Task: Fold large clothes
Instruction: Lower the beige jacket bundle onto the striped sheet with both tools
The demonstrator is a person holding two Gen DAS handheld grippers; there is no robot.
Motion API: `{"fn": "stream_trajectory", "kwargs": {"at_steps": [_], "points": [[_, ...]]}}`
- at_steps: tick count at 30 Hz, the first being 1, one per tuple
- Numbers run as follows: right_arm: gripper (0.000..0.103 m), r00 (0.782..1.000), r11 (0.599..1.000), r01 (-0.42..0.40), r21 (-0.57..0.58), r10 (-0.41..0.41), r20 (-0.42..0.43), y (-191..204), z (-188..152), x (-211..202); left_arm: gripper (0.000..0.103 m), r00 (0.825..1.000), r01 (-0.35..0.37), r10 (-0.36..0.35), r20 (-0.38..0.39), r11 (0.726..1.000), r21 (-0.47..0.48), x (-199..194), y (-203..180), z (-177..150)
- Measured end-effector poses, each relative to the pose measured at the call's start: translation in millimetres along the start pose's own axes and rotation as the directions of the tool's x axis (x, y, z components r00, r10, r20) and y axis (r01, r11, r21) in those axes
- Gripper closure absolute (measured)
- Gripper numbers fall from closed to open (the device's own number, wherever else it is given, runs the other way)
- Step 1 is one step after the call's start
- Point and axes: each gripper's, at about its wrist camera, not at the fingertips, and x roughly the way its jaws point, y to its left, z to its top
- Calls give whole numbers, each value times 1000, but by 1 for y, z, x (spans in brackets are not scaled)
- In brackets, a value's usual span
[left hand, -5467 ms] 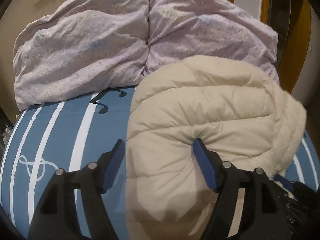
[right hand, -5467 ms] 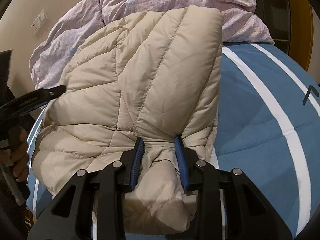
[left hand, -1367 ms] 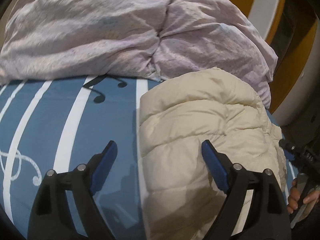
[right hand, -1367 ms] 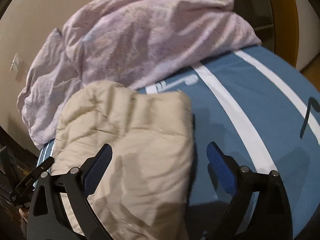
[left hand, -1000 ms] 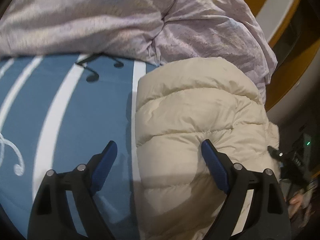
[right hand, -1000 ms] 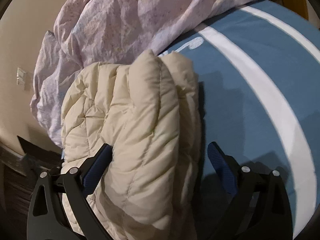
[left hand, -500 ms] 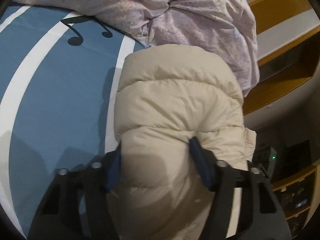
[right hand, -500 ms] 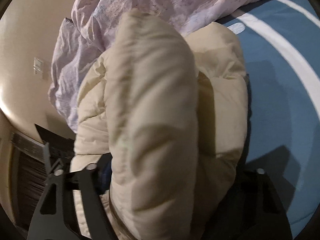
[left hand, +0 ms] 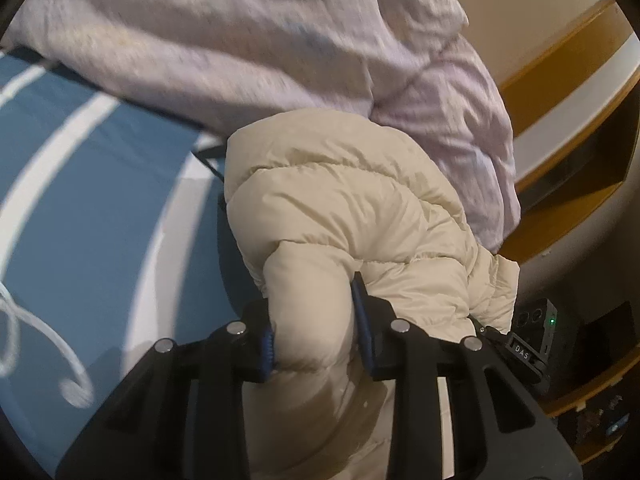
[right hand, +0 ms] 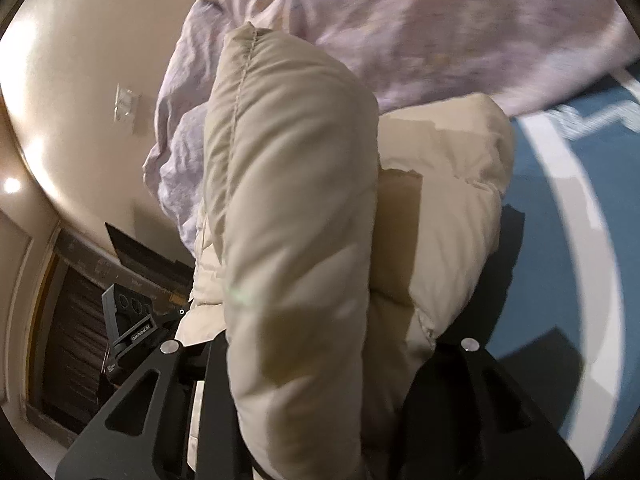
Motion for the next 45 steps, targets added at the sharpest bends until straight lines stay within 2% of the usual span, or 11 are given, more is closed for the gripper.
{"fn": "stream_trajectory", "kwargs": {"at_steps": [6, 10, 14, 15, 17, 21, 22, 25, 30, 35, 45], "points": [[75, 1000, 999, -20, -34, 20, 8, 11, 20, 30, 73, 997, -37, 35, 68, 999, 34, -12, 10, 22], [74, 998, 998, 49, -30, -50, -26, 0, 18, 50, 73, 980, -177, 167, 106, 979, 96, -3, 18, 25], [41, 986, 985, 168, -25, -168, -3, 0, 10, 46, 68, 969, -233, 222, 111, 967, 104, 6, 21, 25], [34, 978, 977, 209, -40, -209, 13, 3, 8, 41, 67, 963, -254, 241, 119, 961, 112, 5, 19, 24], [29, 945, 943, 324, -80, -318, 79, 12, 3, 22, 61, 951, -295, 278, 135, 947, 129, 1, 15, 22], [29, 869, 867, 475, -152, -434, 238, 37, 0, -8, 52, 912, -393, 362, 191, 905, 161, -13, 3, 14], [29, 858, 854, 491, -171, -440, 267, 44, -2, -10, 50, 903, -411, 375, 207, 896, 170, -18, -2, 11], [29, 846, 824, 513, -241, -436, 308, 60, 1, -5, 40, 884, -446, 390, 258, 869, 214, -24, -22, 2], [29, 827, 750, 557, -357, -460, 324, 89, -13, 29, 32, 842, -527, 430, 326, 786, 324, -12, -59, -11], [30, 822, 734, 565, -378, -458, 338, 88, -27, 34, 31, 828, -555, 457, 325, 752, 357, 2, -63, -17], [31, 813, 713, 583, -389, -517, 270, 68, -29, 59, 27, 832, -551, 462, 306, 748, 370, 18, -48, -24]]}}
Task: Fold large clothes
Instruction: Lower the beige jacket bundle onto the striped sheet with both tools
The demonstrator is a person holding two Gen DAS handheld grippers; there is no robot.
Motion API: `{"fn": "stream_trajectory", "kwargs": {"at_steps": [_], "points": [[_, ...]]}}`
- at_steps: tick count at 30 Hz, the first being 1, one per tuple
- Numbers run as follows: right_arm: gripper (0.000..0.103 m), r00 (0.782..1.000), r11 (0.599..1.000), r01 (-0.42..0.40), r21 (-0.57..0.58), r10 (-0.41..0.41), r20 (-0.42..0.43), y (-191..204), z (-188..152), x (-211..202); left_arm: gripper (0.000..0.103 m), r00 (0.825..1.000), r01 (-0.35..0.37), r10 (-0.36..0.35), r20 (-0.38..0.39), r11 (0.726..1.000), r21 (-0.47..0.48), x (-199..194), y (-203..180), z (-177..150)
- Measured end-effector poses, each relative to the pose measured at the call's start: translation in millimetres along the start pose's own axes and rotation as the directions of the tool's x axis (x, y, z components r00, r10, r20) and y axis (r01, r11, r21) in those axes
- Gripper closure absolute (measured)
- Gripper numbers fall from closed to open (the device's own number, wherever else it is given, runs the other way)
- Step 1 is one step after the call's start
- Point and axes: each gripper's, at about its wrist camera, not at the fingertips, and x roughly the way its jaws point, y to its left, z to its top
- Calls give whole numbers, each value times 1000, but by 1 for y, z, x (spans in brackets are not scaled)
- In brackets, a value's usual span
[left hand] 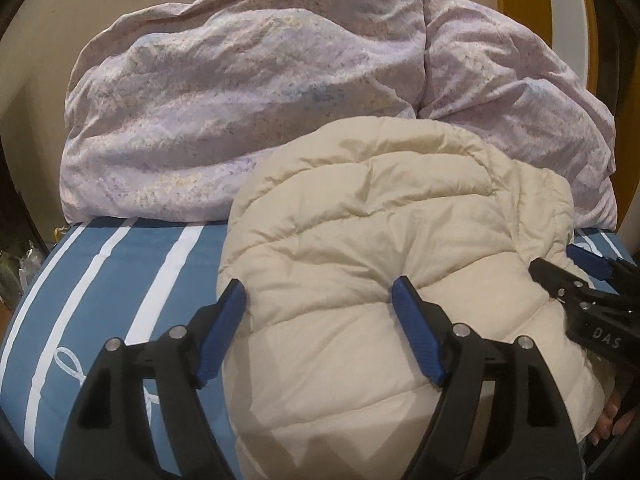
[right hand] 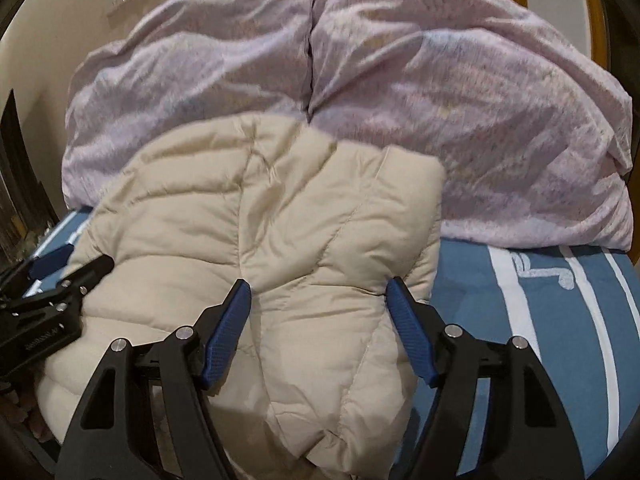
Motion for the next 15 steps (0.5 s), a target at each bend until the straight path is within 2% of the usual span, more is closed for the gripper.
{"fn": "stream_trajectory", "kwargs": {"at_steps": [7, 15], "points": [[31, 998, 999, -33, 31, 35, -49, -7, -7, 14, 23, 1000, 14, -14, -15, 1000, -7, 14, 2, -6], [31, 996, 998, -46, 34, 49, -78, -9, -13, 22, 18, 997, 35, -38, -66, 998, -43, 31, 6, -10]]}}
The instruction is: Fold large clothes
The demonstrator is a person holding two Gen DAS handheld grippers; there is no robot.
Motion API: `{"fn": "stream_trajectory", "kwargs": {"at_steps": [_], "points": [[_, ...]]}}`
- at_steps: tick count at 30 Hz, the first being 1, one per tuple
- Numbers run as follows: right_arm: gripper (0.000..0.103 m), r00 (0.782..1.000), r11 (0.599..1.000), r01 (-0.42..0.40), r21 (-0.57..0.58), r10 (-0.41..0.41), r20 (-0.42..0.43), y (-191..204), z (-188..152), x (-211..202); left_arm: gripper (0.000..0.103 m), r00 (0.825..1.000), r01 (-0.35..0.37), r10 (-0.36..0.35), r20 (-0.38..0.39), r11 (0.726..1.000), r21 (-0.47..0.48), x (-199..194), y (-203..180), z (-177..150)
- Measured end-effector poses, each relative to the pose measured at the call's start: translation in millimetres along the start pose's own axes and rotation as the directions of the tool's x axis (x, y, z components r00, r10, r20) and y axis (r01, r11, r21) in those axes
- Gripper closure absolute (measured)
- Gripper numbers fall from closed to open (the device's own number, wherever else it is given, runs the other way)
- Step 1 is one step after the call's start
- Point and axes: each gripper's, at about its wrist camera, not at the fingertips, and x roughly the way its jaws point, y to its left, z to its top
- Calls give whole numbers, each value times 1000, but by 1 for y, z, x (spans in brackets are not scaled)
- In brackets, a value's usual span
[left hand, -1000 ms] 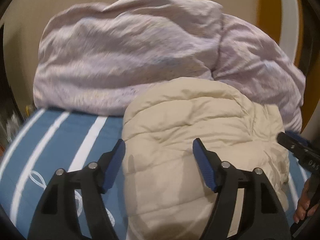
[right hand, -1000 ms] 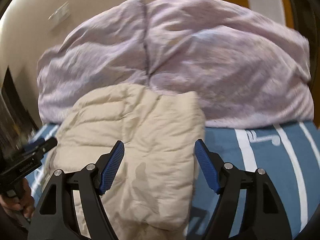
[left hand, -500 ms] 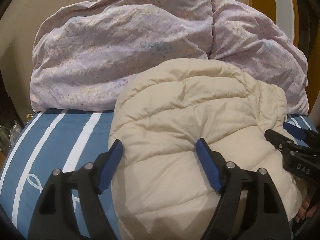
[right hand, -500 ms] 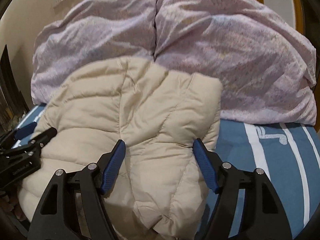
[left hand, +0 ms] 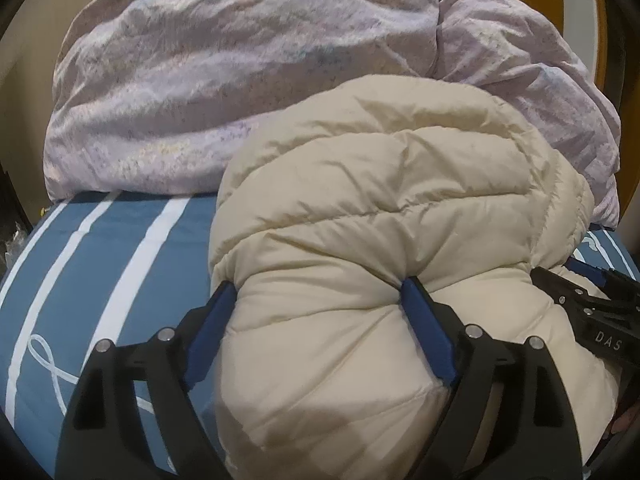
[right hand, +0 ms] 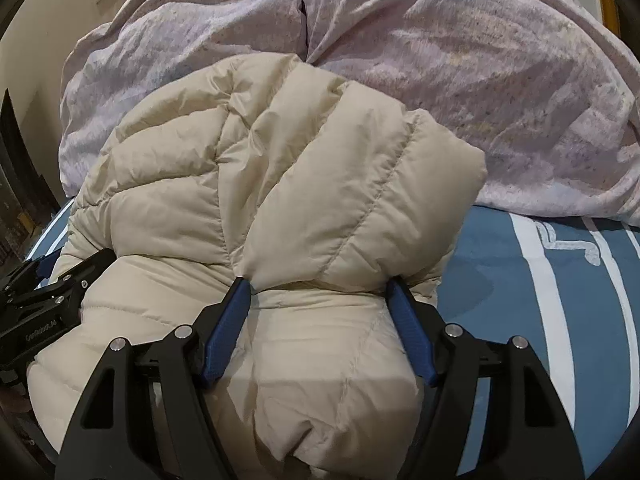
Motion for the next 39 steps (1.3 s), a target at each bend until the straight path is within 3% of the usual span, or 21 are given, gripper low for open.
{"fn": "stream_trajectory", "kwargs": {"at_steps": [8, 13, 15, 24, 30, 39], "points": [[29, 1000, 1000, 4, 27, -3, -28, -3, 1, 5, 12, 999, 14, -16, -46, 999, -45, 11, 7, 1], [16, 999, 997, 30, 65, -29, -18, -8, 0, -9, 11, 999, 25, -27, -28, 997, -67, 0, 11, -2], [3, 999, 996, 48, 78, -47, -14, -10, -2, -23, 11, 1000, 20, -21, -12, 998, -67, -13, 14, -4], [1, 999, 988, 26, 154, -30, 26, -11, -49, -93, 11, 998, 13, -8, 57, 997, -79, -88, 33, -46], [1, 997, 987, 44, 156, -52, 49, 4, -80, -120, 11, 998, 16, -10, 68, 996, -82, -126, 40, -82], [1, 994, 984, 30, 174, -47, 95, 18, -103, -144, 11, 993, 59, -48, 104, 992, -108, -156, 37, -109]]}}
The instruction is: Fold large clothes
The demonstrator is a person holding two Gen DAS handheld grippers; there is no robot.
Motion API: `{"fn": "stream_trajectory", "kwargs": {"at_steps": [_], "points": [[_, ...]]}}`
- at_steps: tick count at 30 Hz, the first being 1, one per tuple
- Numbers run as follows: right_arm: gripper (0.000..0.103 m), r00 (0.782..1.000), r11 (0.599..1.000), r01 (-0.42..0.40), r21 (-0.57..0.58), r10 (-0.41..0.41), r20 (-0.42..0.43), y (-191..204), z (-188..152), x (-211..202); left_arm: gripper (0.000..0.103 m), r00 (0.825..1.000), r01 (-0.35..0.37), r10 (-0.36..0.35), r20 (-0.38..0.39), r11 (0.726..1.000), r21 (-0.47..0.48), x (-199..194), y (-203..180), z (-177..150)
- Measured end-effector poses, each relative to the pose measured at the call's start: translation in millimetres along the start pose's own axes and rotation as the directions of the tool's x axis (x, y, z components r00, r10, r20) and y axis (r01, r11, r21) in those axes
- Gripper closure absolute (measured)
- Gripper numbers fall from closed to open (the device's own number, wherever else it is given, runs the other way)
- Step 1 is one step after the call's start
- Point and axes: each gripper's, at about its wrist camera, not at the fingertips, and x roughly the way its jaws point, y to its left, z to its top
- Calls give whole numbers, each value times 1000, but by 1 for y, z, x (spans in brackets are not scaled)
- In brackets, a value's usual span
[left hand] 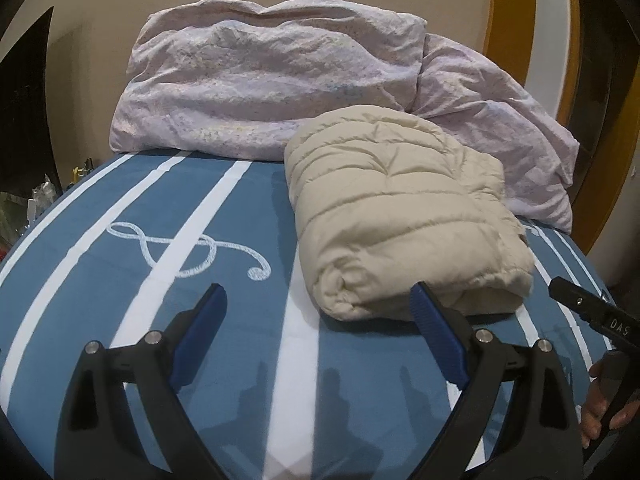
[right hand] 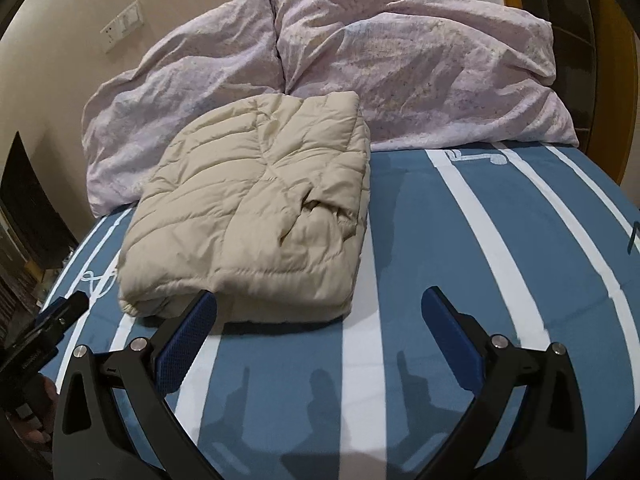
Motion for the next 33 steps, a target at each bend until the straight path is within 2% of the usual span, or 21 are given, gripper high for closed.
{"fn": "stream_trajectory", "kwargs": {"at_steps": [11, 19, 26, 33], "points": [[1, 1000, 1000, 16, 26, -16, 25, -6, -20, -3, 11, 999, 36, -36, -3, 999, -21, 1, -4, -17], [1, 999, 998, -20, 63, 17, 46, -13, -24, -3, 11, 997, 79, -79, 22, 996, -32, -2, -4, -18], [1, 999, 999, -19, 37, 17, 52, -8, -24, -4, 11, 996, 78, -78, 43, 997, -6, -7, -8, -18], [1, 996, 997, -63, 37, 61, 62, -6, -23, -4, 11, 993, 110, -109, 50, 994, -16, -8, -5, -18]]}}
